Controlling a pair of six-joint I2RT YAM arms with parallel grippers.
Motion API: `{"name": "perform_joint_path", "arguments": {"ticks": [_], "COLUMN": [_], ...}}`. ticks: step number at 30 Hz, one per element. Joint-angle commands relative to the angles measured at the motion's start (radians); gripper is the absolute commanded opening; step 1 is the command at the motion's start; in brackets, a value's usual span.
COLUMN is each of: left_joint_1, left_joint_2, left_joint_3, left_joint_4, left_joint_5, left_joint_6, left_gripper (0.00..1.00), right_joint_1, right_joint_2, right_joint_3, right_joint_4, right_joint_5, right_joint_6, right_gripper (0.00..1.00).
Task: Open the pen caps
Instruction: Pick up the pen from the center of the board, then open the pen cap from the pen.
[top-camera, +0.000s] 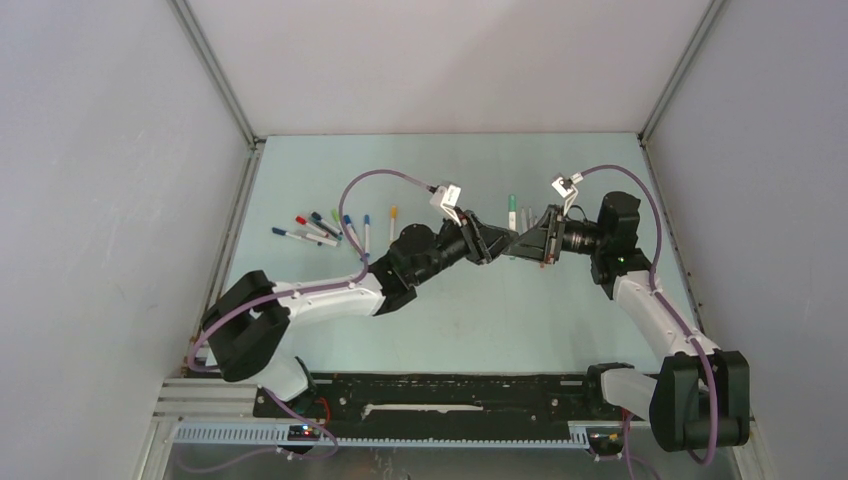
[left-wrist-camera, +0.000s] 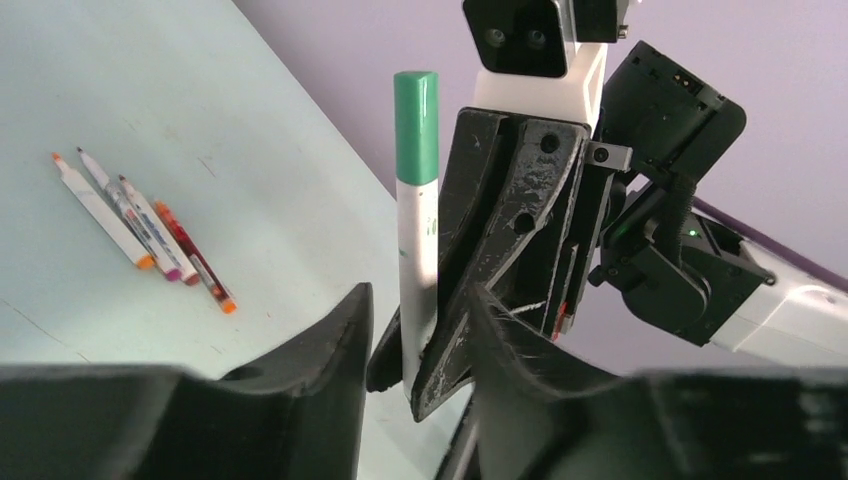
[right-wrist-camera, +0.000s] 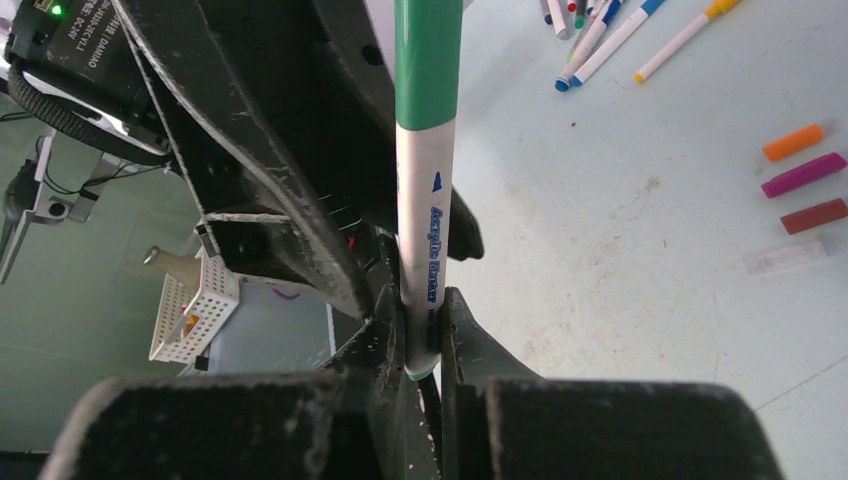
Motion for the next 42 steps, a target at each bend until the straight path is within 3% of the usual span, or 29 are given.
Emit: {"name": "perform_joint_path", "arguments": {"ticks": [1,4,6,16,20,33,37,40,42], "left_joint_1": [0.016,0.058,0.092,0.136,0.136,0.136,0.136,0.136,0.138], "left_joint_2": [-0.067,-0.119,-0.137,-0.097,-0.067,0.019,0.015,-0.002,-0.008], "left_joint_3": [0.056,0.019,0.0,0.124,0.15,0.209,0.209,0.204,0.204], "left_joint_4": [0.015,0.043,0.074,-0.075,-0.085,-0.059,-0.053,-0.051,-0.052], "left_joint_5": [0.009,0.062,0.118,0.226,0.242,0.319,0.315,0.282,0.279], "left_joint_6": [-0.001,-0.002,-0.004,0.006,-0.012,-0.065,-0.06,-0.046,-0.039], "left_gripper": [0.53,0.76,0.86,0.84,0.78,0.32,0.01,0.0,0.0], "right_joint_1": [-0.001,-0.002,0.0,0.01,0.015,0.019,0.021,0.019,0.014], "right_joint_2": [0.0,0.001,0.003,0.022,0.029,0.044,0.048,0.047,0.043], "right_joint_3": [0.004,0.005,0.017,0.035,0.036,0.036,0.036,0.036,0.035], "right_joint_4": [0.044,0.047,0.008,-0.042,-0.049,-0.048,-0.048,-0.051,-0.05], "right_joint_5": [-0.042,-0.093,-0.131,-0.236,-0.229,-0.208,-0.208,-0.207,-0.201], "right_joint_6": [-0.035,-0.061,-0.114,-0.199,-0.204,-0.194,-0.195,-0.199,-0.194], "right_gripper": [0.0,0.0,0.0,0.0,0.0,0.0,0.0,0.0,0.16]}}
